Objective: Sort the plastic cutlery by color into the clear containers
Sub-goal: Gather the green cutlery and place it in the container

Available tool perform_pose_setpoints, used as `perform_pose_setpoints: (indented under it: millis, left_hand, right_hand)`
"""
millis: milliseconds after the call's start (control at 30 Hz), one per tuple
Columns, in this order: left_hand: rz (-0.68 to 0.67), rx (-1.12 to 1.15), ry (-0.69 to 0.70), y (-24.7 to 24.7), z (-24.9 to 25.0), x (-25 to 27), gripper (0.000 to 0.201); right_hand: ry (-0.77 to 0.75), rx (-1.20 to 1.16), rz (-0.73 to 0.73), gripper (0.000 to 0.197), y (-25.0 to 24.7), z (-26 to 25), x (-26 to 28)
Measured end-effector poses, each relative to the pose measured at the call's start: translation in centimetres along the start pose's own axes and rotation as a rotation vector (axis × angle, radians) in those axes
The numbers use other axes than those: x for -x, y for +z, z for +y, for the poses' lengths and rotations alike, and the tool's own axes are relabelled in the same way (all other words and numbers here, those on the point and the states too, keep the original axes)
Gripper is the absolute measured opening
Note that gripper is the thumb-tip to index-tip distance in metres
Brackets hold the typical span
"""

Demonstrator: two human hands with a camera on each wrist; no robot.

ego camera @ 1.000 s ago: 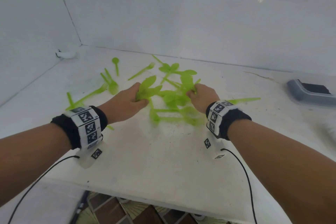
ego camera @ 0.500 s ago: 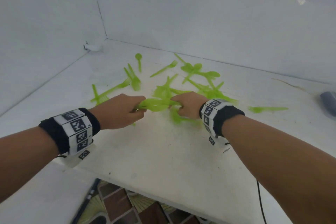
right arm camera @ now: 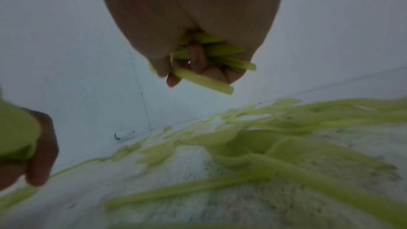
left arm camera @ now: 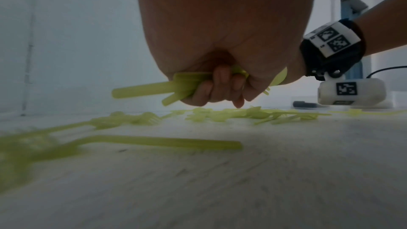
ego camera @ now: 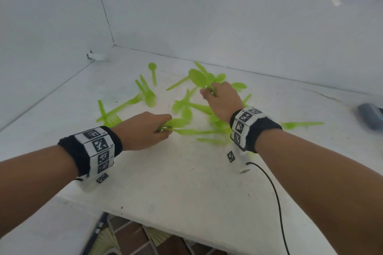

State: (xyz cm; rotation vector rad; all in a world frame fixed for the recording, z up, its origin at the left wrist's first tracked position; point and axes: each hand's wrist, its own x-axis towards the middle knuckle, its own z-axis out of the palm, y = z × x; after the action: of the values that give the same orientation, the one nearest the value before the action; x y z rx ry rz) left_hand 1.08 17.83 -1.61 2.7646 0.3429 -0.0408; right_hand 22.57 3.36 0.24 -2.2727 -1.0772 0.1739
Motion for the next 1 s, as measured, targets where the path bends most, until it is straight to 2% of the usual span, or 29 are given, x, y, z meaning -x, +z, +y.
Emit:
perform_pose_setpoints:
  millis: [67,100,233,367,433,500,633,767,833,933,1000]
  left_hand:
    - [0.01,-0.034,0.038,0.3,1.2,-1.5,0.018]
    - [0.028,-0.051,0.059,0.5,1.8,-2.5,0.02]
    - [0.139,-0.048,0.045,1.3,4.6,-6.7,0.031]
    - [0.025,-0.044,-0.079,2.4,7.0,-10.4,0.04]
    - [-0.042,-0.03,-0.093,3.2,7.4,-11.8,0.038]
    - [-0.04,0.017,-0.104,3.6,7.4,-12.5,0.035]
    - [0.094,0.192,-0.162,2.4,7.3,-12.6,0.027]
    - [0.274,0.592,-0.303,0.9,6.7,-11.9,0.008]
    - [0.344,0.749,-0.326,0.1,6.6,-11.6,0.012]
    - [0.462,0.82,-0.317,-1.3,6.3,-10.8,0.018]
    - [0.52,0.829,-0.317,-2.0,5.9,-10.1,0.012]
  right_hand:
    - [0.101,-0.071,0.107,0.034,-1.1,0.4,0.0]
    - [0.144,-0.083,0.114,0.035,-1.5,0.9,0.0]
    - [0.307,-0.069,0.038,0.03,-2.8,3.8,0.9]
    - [0.376,-0.015,0.019,0.019,-3.8,5.8,2.6]
    - [0.404,-0.037,0.003,0.018,-4.0,6.5,3.4]
    - [0.428,-0.061,-0.009,0.02,-4.1,7.2,3.8]
    - [0.451,-0.034,-0.019,0.025,-4.2,7.7,4.5]
    - [0.432,0.002,-0.026,0.027,-4.1,7.3,4.7]
    - [0.417,-0.032,-0.02,0.025,-3.9,7.0,4.7]
    - [0.407,-0.136,-0.002,0.031,-3.5,6.4,4.5]
    - [0.388,-0.146,-0.024,0.037,-3.0,6.1,4.5]
